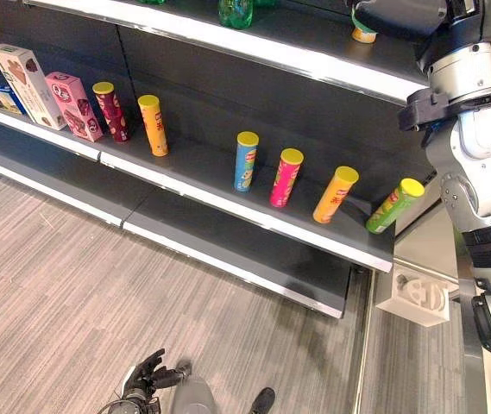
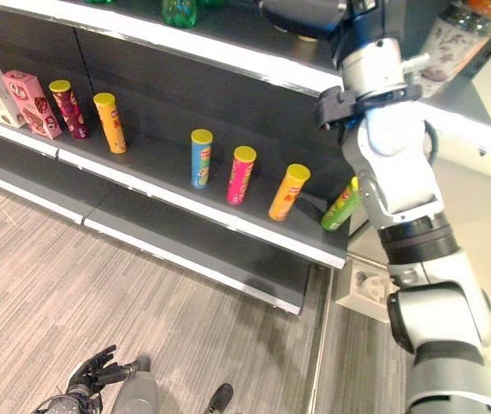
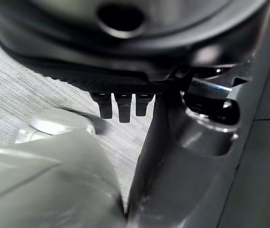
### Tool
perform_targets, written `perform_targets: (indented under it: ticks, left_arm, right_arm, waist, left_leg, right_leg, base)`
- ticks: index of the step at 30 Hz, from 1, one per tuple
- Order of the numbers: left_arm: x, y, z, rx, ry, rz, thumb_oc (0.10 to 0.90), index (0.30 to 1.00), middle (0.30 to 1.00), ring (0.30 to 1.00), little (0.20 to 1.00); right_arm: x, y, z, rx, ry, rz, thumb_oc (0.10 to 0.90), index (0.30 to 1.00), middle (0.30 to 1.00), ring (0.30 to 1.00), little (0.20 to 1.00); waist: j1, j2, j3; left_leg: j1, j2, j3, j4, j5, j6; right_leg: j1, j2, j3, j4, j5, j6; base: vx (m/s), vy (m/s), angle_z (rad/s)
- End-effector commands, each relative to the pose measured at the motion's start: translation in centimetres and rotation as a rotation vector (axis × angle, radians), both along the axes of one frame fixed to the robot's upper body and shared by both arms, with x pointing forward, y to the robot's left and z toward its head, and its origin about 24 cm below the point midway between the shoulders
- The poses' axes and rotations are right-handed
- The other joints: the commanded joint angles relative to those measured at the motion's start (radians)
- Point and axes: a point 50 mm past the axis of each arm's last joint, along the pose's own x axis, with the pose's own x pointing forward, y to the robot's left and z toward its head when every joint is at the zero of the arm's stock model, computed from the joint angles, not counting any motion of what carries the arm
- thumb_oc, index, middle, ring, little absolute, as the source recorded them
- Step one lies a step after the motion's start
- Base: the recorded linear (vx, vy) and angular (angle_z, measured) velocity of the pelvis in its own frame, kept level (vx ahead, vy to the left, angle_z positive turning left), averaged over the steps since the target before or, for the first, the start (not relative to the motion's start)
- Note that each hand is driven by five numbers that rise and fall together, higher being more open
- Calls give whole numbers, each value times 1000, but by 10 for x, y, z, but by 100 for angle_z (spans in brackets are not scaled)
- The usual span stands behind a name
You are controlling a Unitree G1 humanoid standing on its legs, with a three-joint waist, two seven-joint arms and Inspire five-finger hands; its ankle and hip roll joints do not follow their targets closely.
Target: Put the goods on the table back onto the shelves and tidy them up.
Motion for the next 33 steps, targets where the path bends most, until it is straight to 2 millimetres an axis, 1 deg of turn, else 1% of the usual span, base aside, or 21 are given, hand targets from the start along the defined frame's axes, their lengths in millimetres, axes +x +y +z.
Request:
perform_targets:
  ticks: [1, 2, 3, 6, 8, 10, 13, 16, 17, 18, 19, 20, 22, 23, 25, 26, 32, 33]
  left_arm:
    - [-14, 17, 3, 79, 36, -66, 800, 900, 900, 900, 900]
    - [-14, 17, 3, 71, 33, -61, 800, 900, 900, 900, 900]
    - [-14, 19, 4, 74, 33, -63, 800, 900, 900, 900, 900]
    - [-14, 23, 4, 89, 38, -60, 800, 900, 900, 900, 900]
    - [-9, 24, 9, 83, 0, -40, 800, 900, 900, 900, 900]
    - [-1, 19, 13, 64, -49, -35, 800, 900, 900, 900, 900]
    - [4, 11, 13, 51, -60, -56, 800, 900, 900, 900, 900]
    - [13, -2, 14, 30, -83, -85, 800, 900, 900, 900, 900]
    - [19, -9, 16, 17, -107, -95, 800, 900, 900, 900, 900]
    - [24, -19, 17, 0, -122, -126, 800, 900, 900, 900, 900]
    - [25, -19, 17, 0, -122, -126, 800, 900, 900, 900, 900]
    - [27, -22, 18, -2, -127, -139, 800, 900, 900, 900, 900]
    - [29, -25, 19, -7, -138, -150, 800, 900, 900, 900, 900]
    - [29, -25, 19, -7, -138, -151, 800, 900, 900, 900, 900]
    - [30, -28, 20, -11, -141, -155, 800, 900, 900, 900, 900]
    - [26, -22, 18, -2, -122, -153, 800, 900, 900, 900, 900]
    - [25, -19, 20, 2, -129, -142, 800, 900, 900, 900, 900]
    - [23, -17, 21, 4, -129, -141, 800, 900, 900, 900, 900]
  right_arm:
    - [-11, -8, 40, 89, -130, 4, 400, 300, 300, 300, 300]
    - [-9, -5, 39, 90, -120, 13, 400, 300, 300, 300, 300]
    - [-7, -1, 38, 85, -111, 13, 400, 300, 300, 300, 300]
    - [2, 3, 34, 77, -73, -4, 400, 300, 300, 300, 300]
    - [7, 6, 34, 55, -52, -29, 400, 300, 300, 300, 300]
    - [15, 7, 34, 56, -20, -55, 400, 300, 300, 300, 300]
    - [25, 7, 33, 22, 20, -116, 400, 300, 300, 300, 300]
    - [32, 3, 34, 17, 46, -173, 400, 300, 300, 300, 300]
    - [34, 4, 34, -6, 56, -191, 400, 300, 300, 300, 300]
    - [38, 1, 34, -9, 69, -225, 400, 300, 300, 300, 300]
    - [38, 1, 34, -10, 69, -226, 400, 300, 300, 300, 300]
    - [38, -5, 36, -16, 65, -269, 400, 300, 300, 300, 300]
    - [38, -9, 38, -10, 59, -292, 400, 300, 300, 300, 300]
    - [38, -9, 38, -10, 59, -292, 400, 300, 300, 300, 300]
    - [40, -18, 38, 3, 73, -336, 400, 300, 300, 300, 300]
    - [40, -21, 39, 4, 73, -349, 400, 300, 300, 300, 300]
    - [43, -19, 36, 21, 85, -354, 400, 300, 300, 300, 300]
    - [46, -21, 32, 27, 105, -375, 400, 300, 300, 300, 300]
  waist:
    - [43, -19, -92]
    - [41, -20, -101]
    - [40, -22, -113]
    - [44, -28, -131]
    - [48, -31, -137]
    - [52, -32, -140]
    - [60, -36, -145]
    - [64, -42, -152]
    - [64, -46, -154]
    - [67, -50, -157]
    - [67, -50, -157]
    - [69, -51, -158]
    - [69, -51, -157]
    - [69, -51, -157]
    - [67, -51, -158]
    - [68, -49, -157]
    - [62, -44, -152]
    - [60, -39, -152]
  left_leg:
    - [75, -60, -11, -4, 71, 51]
    - [89, -69, -14, -25, 66, 57]
    - [116, -77, 0, -54, 65, 63]
    - [139, -98, 22, -70, 51, 82]
    - [145, -109, 31, -70, 40, 96]
    - [153, -119, 39, -70, 31, 108]
    - [156, -128, 44, -70, 23, 117]
    - [159, -133, 44, -70, 18, 121]
    - [160, -133, 43, -70, 16, 122]
    - [162, -134, 38, -70, 14, 125]
    - [162, -135, 37, -70, 14, 125]
    - [162, -136, 32, -70, 13, 125]
    - [160, -136, 28, -70, 14, 125]
    - [159, -136, 27, -70, 14, 125]
    - [159, -136, 25, -70, 13, 125]
    - [159, -136, 23, -70, 13, 125]
    - [162, -135, 26, -70, 11, 126]
    - [164, -135, 26, -70, 9, 127]
  right_leg:
    - [56, -112, 20, 14, -21, 134]
    - [57, -115, 25, 14, -19, 136]
    - [61, -122, 27, 14, -17, 142]
    - [61, -142, 38, 14, -6, 156]
    - [60, -154, 44, 15, 3, 164]
    - [62, -165, 48, 17, 10, 172]
    - [64, -175, 44, 20, 15, 182]
    - [65, -180, 41, 23, 18, 189]
    - [67, -181, 39, 24, 19, 190]
    - [70, -182, 32, 26, 19, 193]
    - [70, -182, 31, 26, 19, 194]
    - [72, -182, 25, 29, 18, 195]
    - [73, -182, 21, 31, 17, 197]
    - [73, -182, 21, 31, 17, 197]
    - [74, -180, 17, 30, 15, 197]
    - [75, -180, 16, 30, 16, 198]
    - [71, -180, 20, 33, 16, 198]
    - [71, -180, 20, 31, 15, 198]
  base:
    - [151, 139, -69]
    - [150, 155, -68]
    - [155, 172, -50]
    - [106, 145, -6]
    - [61, 112, 6]
    - [65, 84, 8]
    - [49, 52, 3]
    - [48, 23, 5]
    - [76, -5, -1]
    - [63, -10, -4]
    - [68, -17, -5]
    - [25, -9, -3]
    - [27, -11, -4]
    - [0, 0, 0]
    - [27, -13, 5]
    - [28, -13, 5]
    - [3, -5, 3]
    - [0, 0, 0]
